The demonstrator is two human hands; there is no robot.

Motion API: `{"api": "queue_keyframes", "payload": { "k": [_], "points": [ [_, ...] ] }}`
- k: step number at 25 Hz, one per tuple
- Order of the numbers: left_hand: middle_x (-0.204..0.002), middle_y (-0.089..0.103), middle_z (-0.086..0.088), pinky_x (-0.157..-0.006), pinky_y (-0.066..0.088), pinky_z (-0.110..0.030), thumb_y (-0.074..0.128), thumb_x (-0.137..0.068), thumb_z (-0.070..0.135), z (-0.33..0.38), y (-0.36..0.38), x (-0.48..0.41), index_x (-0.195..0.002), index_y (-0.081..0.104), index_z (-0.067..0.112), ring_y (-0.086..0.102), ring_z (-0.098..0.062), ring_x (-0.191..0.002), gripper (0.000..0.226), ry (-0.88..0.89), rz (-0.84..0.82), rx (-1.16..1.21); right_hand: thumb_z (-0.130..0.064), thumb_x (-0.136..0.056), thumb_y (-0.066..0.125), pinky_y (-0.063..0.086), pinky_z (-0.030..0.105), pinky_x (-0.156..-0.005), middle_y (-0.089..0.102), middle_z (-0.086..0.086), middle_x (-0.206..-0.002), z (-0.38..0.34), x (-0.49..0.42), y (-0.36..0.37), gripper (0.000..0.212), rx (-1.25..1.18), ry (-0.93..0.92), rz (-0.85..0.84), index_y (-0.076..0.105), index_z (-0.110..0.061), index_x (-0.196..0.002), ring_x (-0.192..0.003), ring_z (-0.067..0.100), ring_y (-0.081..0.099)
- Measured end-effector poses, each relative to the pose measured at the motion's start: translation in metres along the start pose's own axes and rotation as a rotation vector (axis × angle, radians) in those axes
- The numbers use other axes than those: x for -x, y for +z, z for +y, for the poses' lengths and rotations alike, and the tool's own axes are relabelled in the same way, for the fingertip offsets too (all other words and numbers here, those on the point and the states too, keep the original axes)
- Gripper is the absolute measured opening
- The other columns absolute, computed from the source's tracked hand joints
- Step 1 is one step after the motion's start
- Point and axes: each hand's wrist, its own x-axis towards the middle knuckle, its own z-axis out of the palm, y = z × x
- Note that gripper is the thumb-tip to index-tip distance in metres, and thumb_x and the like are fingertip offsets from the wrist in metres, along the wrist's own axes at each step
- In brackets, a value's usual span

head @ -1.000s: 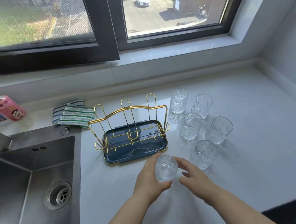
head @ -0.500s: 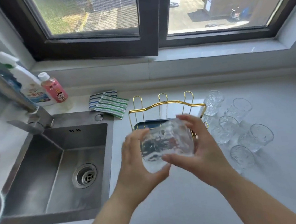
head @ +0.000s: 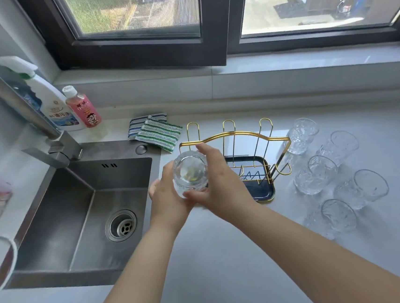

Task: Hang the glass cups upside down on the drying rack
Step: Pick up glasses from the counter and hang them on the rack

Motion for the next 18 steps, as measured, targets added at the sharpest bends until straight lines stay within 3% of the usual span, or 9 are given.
{"api": "queue_keyframes", "payload": {
  "k": [3, 5, 13, 17, 18],
  "points": [
    [-0.104, 0.057, 0.003, -0.095, 0.044, -0.047, 0.075, -0.067, 0.021, -0.012, 0.008, -0.005, -0.123, 0.04, 0.024, 0.041, -0.035, -0.122, 0.067, -0.092, -0.021, 0.025, -0.024, -0.069, 0.076, 0.035, 0.024, -0.091, 0.038, -0.002, -0.141, 0.012, -0.004, 0.011, 0.088, -0.022, 0.046, -0.031, 0.022, -0.024, -0.138, -0.123, 0.018, 0.044],
    [-0.109, 0.06, 0.0, -0.094, 0.045, -0.05, 0.074, -0.066, 0.025, -0.017, 0.012, -0.006, -0.124, 0.04, 0.025, 0.044, -0.033, -0.12, 0.067, -0.131, -0.042, 0.019, -0.023, -0.07, 0.075, 0.032, 0.022, -0.089, 0.038, -0.001, -0.141, 0.017, -0.004, 0.016, 0.086, -0.026, 0.07, -0.039, 0.024, -0.022, -0.138, -0.123, 0.018, 0.044],
    [-0.109, 0.06, -0.001, -0.087, 0.046, -0.036, 0.074, -0.064, 0.028, -0.021, 0.017, -0.009, -0.114, 0.042, 0.043, 0.048, -0.026, -0.115, 0.061, -0.167, -0.097, 0.106, -0.024, -0.07, 0.076, 0.027, 0.016, -0.096, 0.037, 0.001, -0.142, 0.028, -0.003, 0.02, 0.087, -0.057, 0.092, -0.028, 0.023, -0.017, -0.139, -0.127, 0.015, 0.039],
    [-0.112, 0.058, 0.011, -0.071, 0.043, -0.011, 0.08, -0.061, 0.025, -0.02, 0.018, -0.002, -0.114, 0.035, 0.049, 0.055, -0.007, -0.102, 0.073, -0.163, -0.141, 0.197, -0.024, -0.071, 0.075, 0.023, 0.015, -0.101, 0.034, 0.002, -0.145, 0.031, 0.005, 0.019, 0.09, -0.065, 0.095, -0.031, 0.018, -0.016, -0.141, -0.132, 0.014, 0.033],
    [-0.115, 0.055, 0.013, -0.073, 0.043, -0.011, 0.081, -0.062, 0.023, -0.022, 0.02, 0.002, -0.118, 0.032, 0.046, 0.054, -0.005, -0.103, 0.078, -0.181, -0.15, 0.223, -0.025, -0.073, 0.074, 0.021, 0.011, -0.101, 0.033, 0.001, -0.145, 0.033, 0.013, 0.018, 0.089, -0.064, 0.087, -0.03, 0.017, -0.017, -0.141, -0.132, 0.012, 0.032]
  ]
}}
